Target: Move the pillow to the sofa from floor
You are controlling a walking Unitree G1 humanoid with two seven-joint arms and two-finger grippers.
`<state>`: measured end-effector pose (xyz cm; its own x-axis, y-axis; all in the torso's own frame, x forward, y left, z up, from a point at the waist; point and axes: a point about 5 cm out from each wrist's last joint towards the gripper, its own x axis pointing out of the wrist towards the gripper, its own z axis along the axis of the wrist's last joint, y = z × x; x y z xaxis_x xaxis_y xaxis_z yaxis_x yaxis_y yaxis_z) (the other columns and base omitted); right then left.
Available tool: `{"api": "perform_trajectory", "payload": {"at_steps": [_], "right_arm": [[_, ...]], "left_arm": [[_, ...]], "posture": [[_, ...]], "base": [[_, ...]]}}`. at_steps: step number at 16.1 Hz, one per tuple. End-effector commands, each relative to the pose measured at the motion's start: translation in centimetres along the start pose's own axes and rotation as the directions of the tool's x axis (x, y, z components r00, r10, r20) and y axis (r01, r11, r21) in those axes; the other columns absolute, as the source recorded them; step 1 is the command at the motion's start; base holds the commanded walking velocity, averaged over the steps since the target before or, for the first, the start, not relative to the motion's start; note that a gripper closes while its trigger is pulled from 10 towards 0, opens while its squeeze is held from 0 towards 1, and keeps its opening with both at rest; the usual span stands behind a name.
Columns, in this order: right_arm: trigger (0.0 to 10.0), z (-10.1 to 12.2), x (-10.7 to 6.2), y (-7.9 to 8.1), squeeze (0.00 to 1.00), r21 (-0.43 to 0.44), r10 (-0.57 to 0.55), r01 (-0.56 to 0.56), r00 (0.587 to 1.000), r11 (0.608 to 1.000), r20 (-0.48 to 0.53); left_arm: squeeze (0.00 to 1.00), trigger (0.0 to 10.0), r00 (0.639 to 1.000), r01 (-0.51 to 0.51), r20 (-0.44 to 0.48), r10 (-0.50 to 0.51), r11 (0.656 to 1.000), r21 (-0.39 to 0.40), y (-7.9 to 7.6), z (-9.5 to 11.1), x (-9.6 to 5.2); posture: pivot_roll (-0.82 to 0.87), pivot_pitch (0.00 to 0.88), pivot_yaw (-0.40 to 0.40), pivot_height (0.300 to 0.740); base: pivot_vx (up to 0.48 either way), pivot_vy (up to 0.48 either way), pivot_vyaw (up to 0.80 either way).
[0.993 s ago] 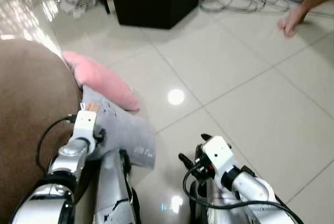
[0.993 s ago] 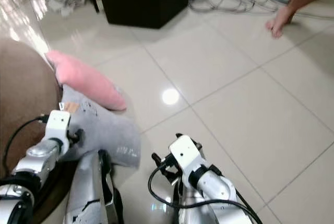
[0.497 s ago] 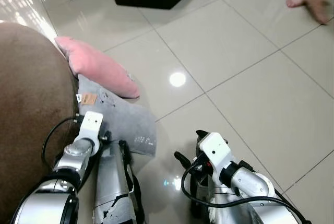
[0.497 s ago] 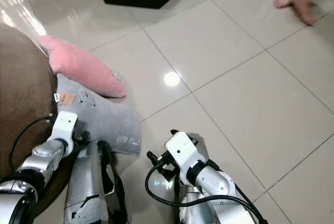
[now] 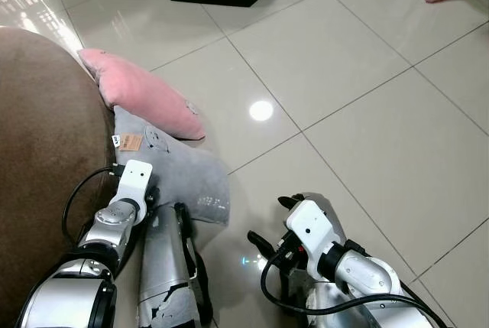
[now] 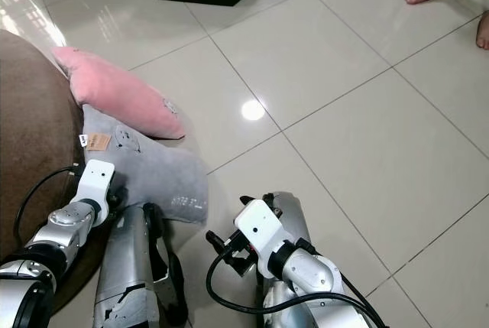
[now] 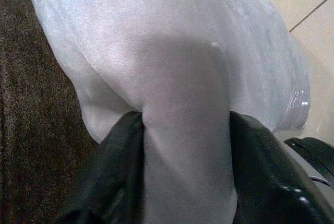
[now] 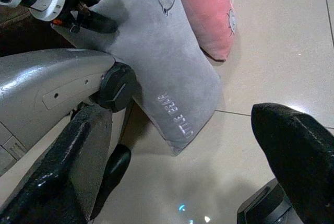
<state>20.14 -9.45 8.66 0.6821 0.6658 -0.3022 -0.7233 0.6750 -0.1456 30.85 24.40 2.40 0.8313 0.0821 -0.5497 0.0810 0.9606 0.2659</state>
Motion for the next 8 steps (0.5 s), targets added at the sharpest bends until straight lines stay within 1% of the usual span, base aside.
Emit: {"api": "perform_trajectory", "payload": {"at_steps": [1, 8], "right_arm": [[10.0, -0.01, -0.16, 0.41, 0.0, 0.01, 0.021, -0.021, 1.0, 1.0, 0.002], [10.0, -0.04, -0.16, 0.51, 0.0, 0.011, 0.024, -0.024, 1.0, 1.0, 0.0]], "left_arm": [[0.0, 0.0, 0.999, 0.014, -0.037, -0.014, 1.0, 0.003, -0.23, -1.0, -0.12], [0.0, 0.0, 0.999, 0.03, -0.031, -0.031, 0.999, -0.011, -0.49, -0.9, -0.08]], "posture": [[-0.09, 0.325, 0.035, 0.525], [-0.09, 0.321, 0.036, 0.525]], "base": [[0.0, 0.0, 0.0], [0.0, 0.0, 0.0]]}}
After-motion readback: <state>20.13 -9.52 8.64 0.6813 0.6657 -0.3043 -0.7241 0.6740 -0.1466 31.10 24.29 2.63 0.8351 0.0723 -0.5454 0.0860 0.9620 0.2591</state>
